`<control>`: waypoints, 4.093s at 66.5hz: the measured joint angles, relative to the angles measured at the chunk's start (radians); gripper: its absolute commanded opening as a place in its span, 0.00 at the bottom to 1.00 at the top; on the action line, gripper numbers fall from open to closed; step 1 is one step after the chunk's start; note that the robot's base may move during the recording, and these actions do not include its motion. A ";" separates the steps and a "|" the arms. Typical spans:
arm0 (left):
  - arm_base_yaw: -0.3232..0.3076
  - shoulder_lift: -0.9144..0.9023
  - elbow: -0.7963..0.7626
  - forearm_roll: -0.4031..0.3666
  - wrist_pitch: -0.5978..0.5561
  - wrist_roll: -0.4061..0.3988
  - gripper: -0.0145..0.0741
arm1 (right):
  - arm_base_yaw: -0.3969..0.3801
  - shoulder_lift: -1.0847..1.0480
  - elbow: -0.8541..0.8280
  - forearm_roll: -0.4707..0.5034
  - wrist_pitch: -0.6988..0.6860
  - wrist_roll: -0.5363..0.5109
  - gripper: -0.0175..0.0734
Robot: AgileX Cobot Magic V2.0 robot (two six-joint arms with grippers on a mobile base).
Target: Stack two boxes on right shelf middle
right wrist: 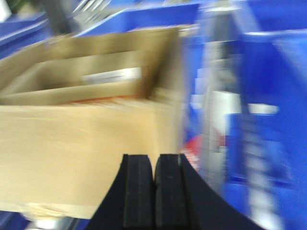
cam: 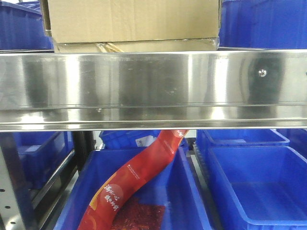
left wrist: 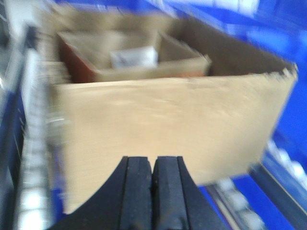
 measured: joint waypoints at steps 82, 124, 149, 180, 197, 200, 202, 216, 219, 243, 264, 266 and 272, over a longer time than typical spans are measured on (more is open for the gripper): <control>0.126 -0.612 0.428 0.000 -0.104 0.000 0.04 | -0.034 -0.750 0.564 0.051 -0.265 -0.216 0.01; 0.126 -0.612 0.428 0.000 -0.104 0.000 0.04 | -0.305 -1.089 1.063 0.368 -0.322 -0.562 0.01; 0.126 -0.614 0.428 0.000 -0.104 0.000 0.04 | -0.326 -1.128 1.121 0.457 -0.349 -0.643 0.01; 0.126 -0.614 0.428 0.000 -0.104 0.000 0.04 | -0.340 -1.128 1.121 0.459 -0.353 -0.647 0.01; 0.126 -0.614 0.428 0.000 -0.104 0.000 0.04 | -0.340 -1.128 1.121 0.459 -0.353 -0.647 0.01; 0.126 -0.614 0.428 0.000 -0.104 0.000 0.04 | -0.340 -1.128 1.121 0.459 -0.353 -0.647 0.01; 0.126 -0.614 0.428 0.000 -0.104 0.000 0.04 | -0.340 -1.128 1.121 0.459 -0.353 -0.647 0.01; 0.150 -0.670 0.499 -0.010 -0.111 0.055 0.04 | -0.340 -1.128 1.121 0.459 -0.353 -0.647 0.01; 0.176 -0.708 0.548 -0.036 -0.116 0.134 0.04 | -0.340 -1.128 1.121 0.459 -0.353 -0.647 0.01; 0.412 -1.033 0.916 -0.242 -0.213 0.455 0.04 | -0.340 -1.128 1.121 0.461 -0.353 -0.649 0.01; 0.428 -1.085 1.096 -0.242 -0.327 0.458 0.04 | -0.340 -1.128 1.124 0.461 -0.355 -0.649 0.01; 0.428 -1.087 1.097 -0.242 -0.327 0.458 0.04 | -0.340 -1.128 1.124 0.461 -0.355 -0.649 0.01; 0.428 -1.087 1.097 -0.242 -0.326 0.458 0.04 | -0.340 -1.128 1.124 0.461 -0.355 -0.649 0.01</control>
